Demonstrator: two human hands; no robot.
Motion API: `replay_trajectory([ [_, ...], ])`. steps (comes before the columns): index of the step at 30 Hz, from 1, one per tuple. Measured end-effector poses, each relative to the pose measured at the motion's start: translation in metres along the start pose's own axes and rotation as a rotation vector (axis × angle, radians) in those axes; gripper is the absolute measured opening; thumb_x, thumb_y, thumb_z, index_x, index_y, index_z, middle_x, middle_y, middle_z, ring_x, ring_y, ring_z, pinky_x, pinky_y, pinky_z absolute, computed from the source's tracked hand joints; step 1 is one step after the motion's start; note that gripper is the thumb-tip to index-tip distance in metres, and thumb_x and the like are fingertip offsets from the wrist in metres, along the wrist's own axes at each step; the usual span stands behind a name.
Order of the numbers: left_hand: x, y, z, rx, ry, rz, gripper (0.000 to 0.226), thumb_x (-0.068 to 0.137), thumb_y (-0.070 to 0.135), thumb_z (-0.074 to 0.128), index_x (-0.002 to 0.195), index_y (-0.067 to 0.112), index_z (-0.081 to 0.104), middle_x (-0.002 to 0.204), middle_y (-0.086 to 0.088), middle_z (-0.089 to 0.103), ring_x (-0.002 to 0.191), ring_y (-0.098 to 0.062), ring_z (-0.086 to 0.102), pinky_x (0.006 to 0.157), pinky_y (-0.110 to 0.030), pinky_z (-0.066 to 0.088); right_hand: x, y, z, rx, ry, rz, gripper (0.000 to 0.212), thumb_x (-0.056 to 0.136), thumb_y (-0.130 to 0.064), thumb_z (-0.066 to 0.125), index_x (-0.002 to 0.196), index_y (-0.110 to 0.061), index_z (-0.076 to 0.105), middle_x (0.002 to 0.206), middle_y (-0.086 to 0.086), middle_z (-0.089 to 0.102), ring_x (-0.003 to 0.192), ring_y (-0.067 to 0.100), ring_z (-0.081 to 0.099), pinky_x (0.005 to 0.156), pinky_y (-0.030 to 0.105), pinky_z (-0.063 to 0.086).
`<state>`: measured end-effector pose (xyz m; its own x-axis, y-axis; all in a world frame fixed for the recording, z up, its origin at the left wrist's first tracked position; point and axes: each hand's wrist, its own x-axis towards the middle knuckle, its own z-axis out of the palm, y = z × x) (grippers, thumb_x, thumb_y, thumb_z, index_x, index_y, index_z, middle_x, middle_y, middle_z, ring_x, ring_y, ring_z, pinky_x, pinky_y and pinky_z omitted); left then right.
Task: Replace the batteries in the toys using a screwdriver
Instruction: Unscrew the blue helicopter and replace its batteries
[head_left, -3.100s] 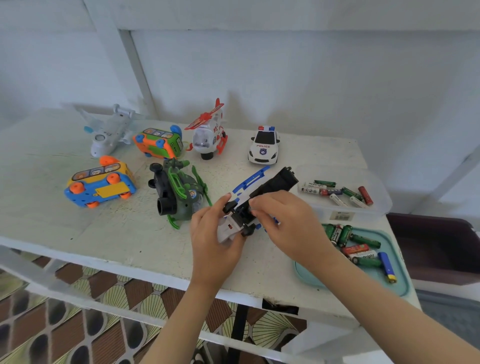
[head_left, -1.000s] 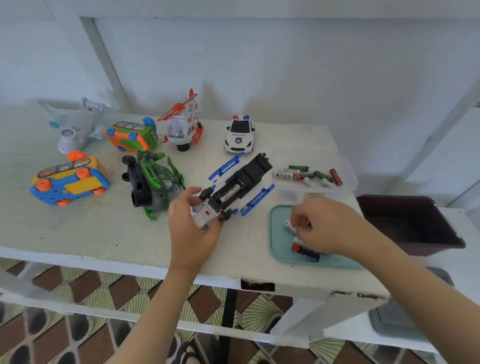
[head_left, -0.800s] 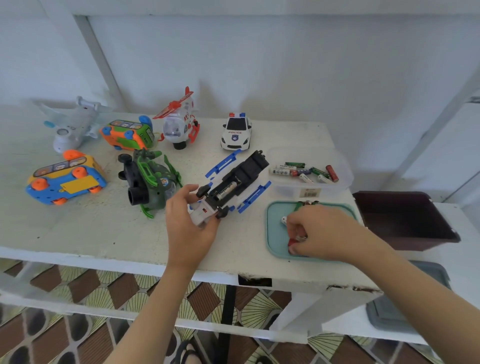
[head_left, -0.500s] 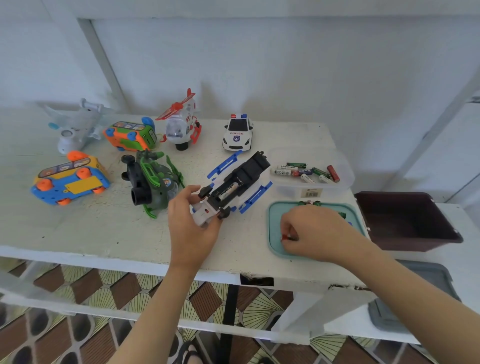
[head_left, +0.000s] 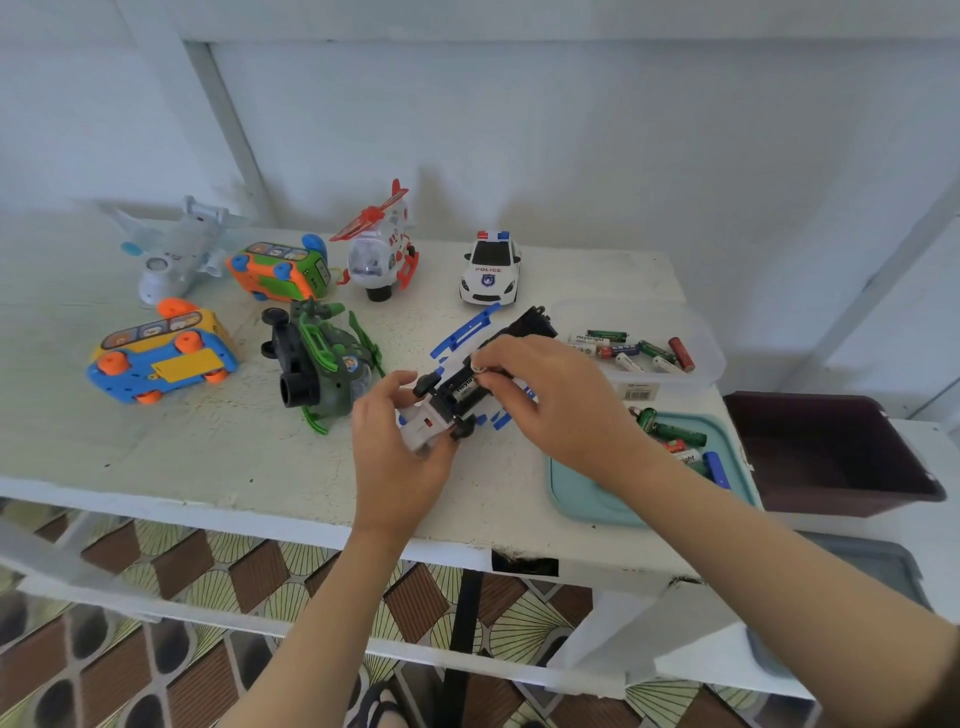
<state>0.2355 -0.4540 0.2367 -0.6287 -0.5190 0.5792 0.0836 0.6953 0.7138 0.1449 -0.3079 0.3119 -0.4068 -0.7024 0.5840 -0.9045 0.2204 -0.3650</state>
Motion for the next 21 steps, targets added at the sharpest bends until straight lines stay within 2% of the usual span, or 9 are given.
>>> replay_trajectory([
  [2,0.001,-0.001,0.0,0.0,-0.001,0.003,0.054,0.074,0.036,0.064,0.12,0.011,0.051,0.093,0.005,0.048,0.089,-0.005,0.042,0.082,-0.004,0.033,0.003,0.002,0.007,-0.039,-0.028,-0.054,0.023,0.095,-0.018,0.046,0.095,-0.004,0.064,0.081,0.007,0.066,0.074,0.025,0.06,0.06,0.042,0.05],
  [7,0.001,-0.003,0.0,-0.017,-0.007,0.007,0.054,0.073,0.041,0.061,0.119,0.016,0.049,0.094,0.008,0.047,0.088,0.004,0.042,0.082,-0.004,0.034,0.01,0.009,0.013,-0.145,-0.097,-0.167,0.024,0.092,-0.013,0.044,0.088,-0.004,0.066,0.072,0.009,0.064,0.065,0.03,0.057,0.052,0.039,0.049],
  [10,0.002,-0.002,0.0,-0.023,0.006,0.015,0.052,0.073,0.042,0.059,0.118,0.02,0.045,0.094,0.017,0.045,0.088,-0.005,0.042,0.081,-0.005,0.034,0.01,0.011,0.014,-0.126,-0.113,-0.17,0.023,0.091,-0.017,0.048,0.094,-0.007,0.069,0.076,0.006,0.068,0.069,0.027,0.061,0.058,0.039,0.052],
  [13,0.001,-0.003,0.001,-0.027,0.004,0.015,0.053,0.073,0.042,0.061,0.119,0.022,0.044,0.097,0.02,0.044,0.09,-0.007,0.044,0.081,-0.005,0.034,0.007,0.013,0.014,-0.105,-0.119,-0.131,0.022,0.091,-0.021,0.052,0.095,-0.008,0.068,0.076,0.003,0.068,0.072,0.023,0.061,0.062,0.039,0.052],
  [16,0.001,-0.003,0.001,-0.042,0.003,0.003,0.054,0.073,0.041,0.062,0.12,0.023,0.044,0.098,0.021,0.044,0.092,-0.008,0.046,0.082,-0.006,0.035,0.005,0.014,0.013,-0.092,-0.133,-0.131,0.02,0.088,-0.017,0.055,0.093,-0.008,0.072,0.08,0.003,0.071,0.076,0.022,0.064,0.067,0.038,0.053],
  [21,0.002,-0.006,0.002,-0.043,0.005,0.022,0.053,0.074,0.038,0.065,0.12,0.024,0.044,0.099,0.021,0.045,0.091,-0.008,0.046,0.082,-0.008,0.036,-0.004,0.011,0.016,-0.137,-0.106,-0.14,0.028,0.084,-0.009,0.048,0.093,-0.005,0.074,0.096,0.007,0.072,0.091,0.025,0.064,0.081,0.037,0.052],
])
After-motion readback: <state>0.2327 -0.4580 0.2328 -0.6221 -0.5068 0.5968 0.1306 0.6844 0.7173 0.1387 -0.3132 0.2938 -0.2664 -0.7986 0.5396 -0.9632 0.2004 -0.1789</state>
